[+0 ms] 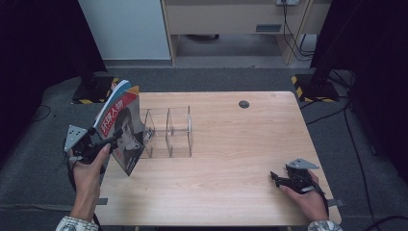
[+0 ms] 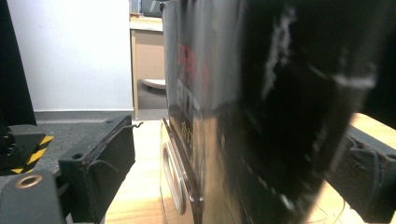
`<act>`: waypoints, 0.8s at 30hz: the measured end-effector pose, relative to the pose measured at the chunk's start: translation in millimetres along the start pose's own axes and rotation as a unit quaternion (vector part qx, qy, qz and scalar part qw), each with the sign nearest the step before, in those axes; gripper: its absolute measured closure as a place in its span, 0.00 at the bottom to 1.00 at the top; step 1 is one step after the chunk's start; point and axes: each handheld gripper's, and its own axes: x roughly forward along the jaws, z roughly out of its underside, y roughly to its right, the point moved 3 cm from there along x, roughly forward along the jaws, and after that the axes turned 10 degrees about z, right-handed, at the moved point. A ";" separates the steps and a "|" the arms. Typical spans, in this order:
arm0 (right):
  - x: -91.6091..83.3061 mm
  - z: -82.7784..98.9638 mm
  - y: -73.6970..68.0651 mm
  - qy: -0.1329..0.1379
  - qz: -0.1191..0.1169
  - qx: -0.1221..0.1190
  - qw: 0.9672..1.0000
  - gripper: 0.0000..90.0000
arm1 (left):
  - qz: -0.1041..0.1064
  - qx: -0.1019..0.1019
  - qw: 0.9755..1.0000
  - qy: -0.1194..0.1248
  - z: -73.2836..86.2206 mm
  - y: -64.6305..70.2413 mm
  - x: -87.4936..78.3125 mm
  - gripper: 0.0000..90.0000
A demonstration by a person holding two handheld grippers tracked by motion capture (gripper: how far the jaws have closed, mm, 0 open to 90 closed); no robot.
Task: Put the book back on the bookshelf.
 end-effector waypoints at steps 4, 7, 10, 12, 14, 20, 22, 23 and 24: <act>0.2 -0.2 -0.1 0.000 0.000 0.002 1.000 0.30 | 0.001 0.001 1.000 -0.001 -5.2 0.4 -3.3 0.09; 0.2 -0.2 -0.1 0.000 0.000 0.001 1.000 0.30 | 0.003 0.008 1.000 0.002 -16.1 1.5 -6.3 0.09; 0.3 -0.2 -0.1 0.000 0.000 0.001 1.000 0.30 | 0.006 0.018 1.000 0.000 -24.5 3.8 -7.7 0.09; 0.3 -0.2 -0.1 0.000 0.000 0.001 1.000 0.30 | 0.005 0.028 1.000 0.000 -28.2 5.5 -8.3 0.09; 0.3 -0.2 -0.1 0.000 -0.001 0.001 1.000 0.30 | 0.004 0.039 0.999 -0.003 -30.9 6.6 -8.5 0.09; 0.4 -0.3 0.0 0.000 -0.002 0.000 1.000 0.30 | 0.003 0.046 0.999 0.002 -40.7 6.5 -10.4 0.09; 0.4 -0.3 0.0 0.000 -0.002 0.000 1.000 0.30 | 0.005 0.047 0.999 0.002 -44.0 6.5 -11.0 0.09; 0.4 -0.3 0.1 0.000 -0.002 0.000 1.000 0.30 | 0.006 0.047 0.999 0.002 -45.6 6.6 -11.5 0.09; 0.4 -0.3 0.1 0.000 -0.002 0.000 1.000 0.30 | 0.007 0.047 0.999 0.003 -47.3 6.8 -11.9 0.09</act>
